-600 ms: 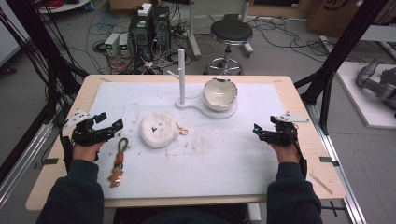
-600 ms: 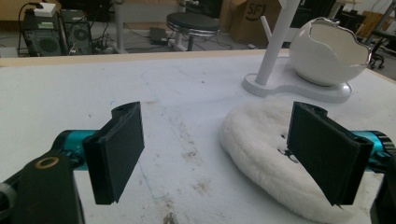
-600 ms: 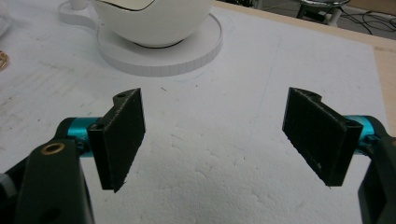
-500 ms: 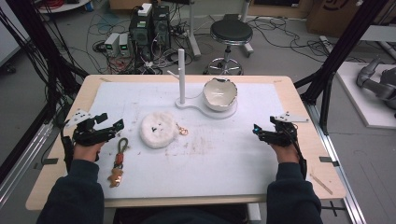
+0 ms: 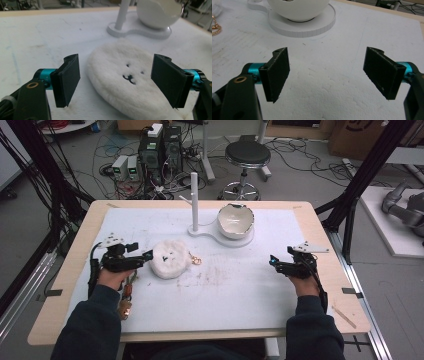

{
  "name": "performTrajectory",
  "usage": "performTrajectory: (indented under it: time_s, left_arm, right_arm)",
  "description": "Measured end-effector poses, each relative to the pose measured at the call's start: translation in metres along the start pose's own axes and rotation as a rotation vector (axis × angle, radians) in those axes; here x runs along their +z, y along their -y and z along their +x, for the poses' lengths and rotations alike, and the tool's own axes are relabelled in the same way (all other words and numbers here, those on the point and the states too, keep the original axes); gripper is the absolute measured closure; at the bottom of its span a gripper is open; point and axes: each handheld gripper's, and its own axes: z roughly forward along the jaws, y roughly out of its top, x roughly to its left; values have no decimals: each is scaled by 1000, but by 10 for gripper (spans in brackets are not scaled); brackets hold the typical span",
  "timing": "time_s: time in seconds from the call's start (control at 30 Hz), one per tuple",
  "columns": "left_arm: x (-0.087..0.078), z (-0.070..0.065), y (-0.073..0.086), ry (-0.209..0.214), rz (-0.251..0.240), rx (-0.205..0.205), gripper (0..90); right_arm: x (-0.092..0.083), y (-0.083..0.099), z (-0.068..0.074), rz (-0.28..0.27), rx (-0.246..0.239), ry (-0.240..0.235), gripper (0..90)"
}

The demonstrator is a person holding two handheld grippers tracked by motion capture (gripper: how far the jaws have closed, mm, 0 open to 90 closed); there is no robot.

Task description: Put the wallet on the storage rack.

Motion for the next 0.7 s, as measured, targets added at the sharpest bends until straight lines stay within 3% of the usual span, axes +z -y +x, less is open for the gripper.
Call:
performTrajectory:
  time_s: [0.1,0.2,0.23,0.3,0.37,0.43,0.53,0.7]
  left_arm:
    - [13,-5,1,-36,54,16,243]
    - [21,-6,0,-51,80,7,329]
    - [31,-7,0,-76,132,2,331]
    - [41,-10,2,-76,170,0,333]
    - [48,-14,4,-86,212,25,327]
    - [49,-16,4,-97,226,30,328]
    - [49,-13,6,-88,251,-15,334]
    - [49,-13,6,-76,252,-6,380]
  right_arm:
    - [-1,1,3,-1,0,-4,216]
    - [0,1,6,4,-7,-11,216]
    - [1,1,7,7,-10,-13,216]
    - [2,0,9,10,-12,-19,217]
    - [2,-1,10,7,-16,-22,216]
    - [1,-1,11,4,-24,-24,217]
    - [2,-1,12,8,-15,-28,217]
    - [3,-3,14,12,-18,-22,217]
